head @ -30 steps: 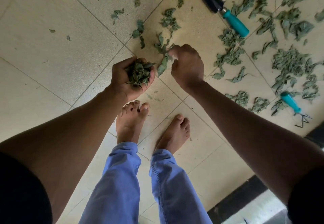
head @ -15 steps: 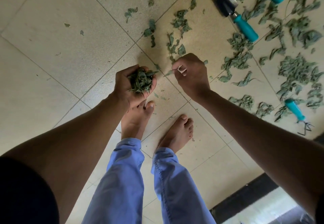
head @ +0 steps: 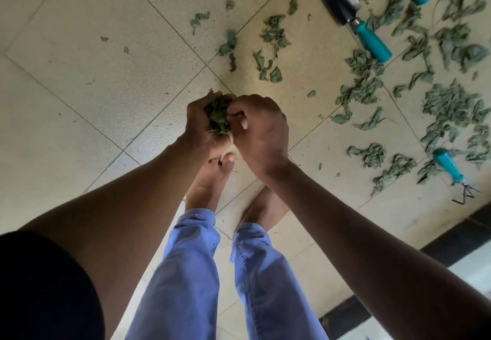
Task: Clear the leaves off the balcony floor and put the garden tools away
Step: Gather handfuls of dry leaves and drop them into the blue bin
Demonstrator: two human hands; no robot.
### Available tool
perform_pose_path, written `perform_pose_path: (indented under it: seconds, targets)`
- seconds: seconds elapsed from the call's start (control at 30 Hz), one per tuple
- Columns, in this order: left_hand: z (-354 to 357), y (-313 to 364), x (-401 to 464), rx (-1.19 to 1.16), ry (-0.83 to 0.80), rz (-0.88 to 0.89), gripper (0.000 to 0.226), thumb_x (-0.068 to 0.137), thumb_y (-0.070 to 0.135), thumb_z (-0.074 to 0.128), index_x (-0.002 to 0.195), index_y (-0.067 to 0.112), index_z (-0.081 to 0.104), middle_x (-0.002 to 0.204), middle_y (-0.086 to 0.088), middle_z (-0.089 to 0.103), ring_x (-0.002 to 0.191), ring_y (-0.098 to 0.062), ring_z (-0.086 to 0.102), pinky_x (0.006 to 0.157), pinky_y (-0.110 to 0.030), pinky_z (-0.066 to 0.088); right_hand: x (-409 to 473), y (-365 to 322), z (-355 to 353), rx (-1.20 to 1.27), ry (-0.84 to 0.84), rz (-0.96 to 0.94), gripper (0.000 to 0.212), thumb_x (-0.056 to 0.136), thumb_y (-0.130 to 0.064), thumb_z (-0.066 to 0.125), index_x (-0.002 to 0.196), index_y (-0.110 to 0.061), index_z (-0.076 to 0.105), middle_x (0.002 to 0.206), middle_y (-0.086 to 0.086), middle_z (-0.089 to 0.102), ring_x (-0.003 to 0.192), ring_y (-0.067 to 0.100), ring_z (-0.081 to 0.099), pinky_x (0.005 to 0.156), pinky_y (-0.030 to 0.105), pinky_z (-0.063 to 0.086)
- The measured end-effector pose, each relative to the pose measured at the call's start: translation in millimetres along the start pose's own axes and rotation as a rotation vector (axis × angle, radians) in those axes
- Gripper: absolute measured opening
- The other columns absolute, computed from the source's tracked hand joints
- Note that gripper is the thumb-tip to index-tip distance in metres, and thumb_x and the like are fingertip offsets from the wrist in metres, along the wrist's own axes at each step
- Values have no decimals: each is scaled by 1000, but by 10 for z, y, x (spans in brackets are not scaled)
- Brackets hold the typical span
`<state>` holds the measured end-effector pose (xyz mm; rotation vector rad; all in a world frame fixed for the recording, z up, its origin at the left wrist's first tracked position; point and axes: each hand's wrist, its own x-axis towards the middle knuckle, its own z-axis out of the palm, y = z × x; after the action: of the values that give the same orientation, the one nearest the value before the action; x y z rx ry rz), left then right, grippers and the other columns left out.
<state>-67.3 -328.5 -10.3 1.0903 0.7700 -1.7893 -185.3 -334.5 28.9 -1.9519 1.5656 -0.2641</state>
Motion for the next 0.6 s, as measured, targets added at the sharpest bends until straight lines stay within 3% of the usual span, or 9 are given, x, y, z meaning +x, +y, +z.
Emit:
perform_pose_path:
  seconds: [0.13,0.27,0.33,0.43,0.5,0.6]
  targets:
    - [-5,4,29,74,0,-8,46,102,28,41,67,9,65,70,-5,64,68,-18,63,70,-25,47,-34,-38,119,-170,-16,-14,3,85,-19,76,87,-19,74,99,3,56,88,21,56,55,30,52]
    - [-9,46,63,45,-8,3,37,101,27,44,75,9,61,71,-5,60,69,-19,61,66,-26,51,-60,-85,-15,-120,-53,-81,16,80,-19,63,92,-17,74,90,2,60,80,21,59,57,32,53]
    - [13,98,69,33,-15,19,35,99,25,45,73,9,63,73,-5,63,70,-22,64,68,-28,55,-23,-81,-184,-35,58,-73,27,77,-19,52,95,-17,72,85,0,61,77,18,58,57,27,46]
    - [-2,143,91,-7,31,32,36,99,22,48,69,10,64,73,-4,66,76,-24,67,78,-34,57,152,123,-282,-16,210,26,23,81,-12,51,96,-14,69,83,-3,63,78,14,60,57,20,41]
    - [-8,181,116,-23,34,16,33,99,21,50,71,9,64,74,-3,66,79,-23,66,81,-36,58,329,416,-188,-76,164,146,22,84,-8,59,101,-18,69,90,-4,65,83,15,62,59,20,41]
    - [-20,217,161,-77,69,-21,28,97,20,52,73,10,63,75,-3,67,81,-23,65,84,-36,58,610,832,47,-207,-10,245,26,89,-19,68,115,-20,64,109,5,64,98,25,62,70,32,53]
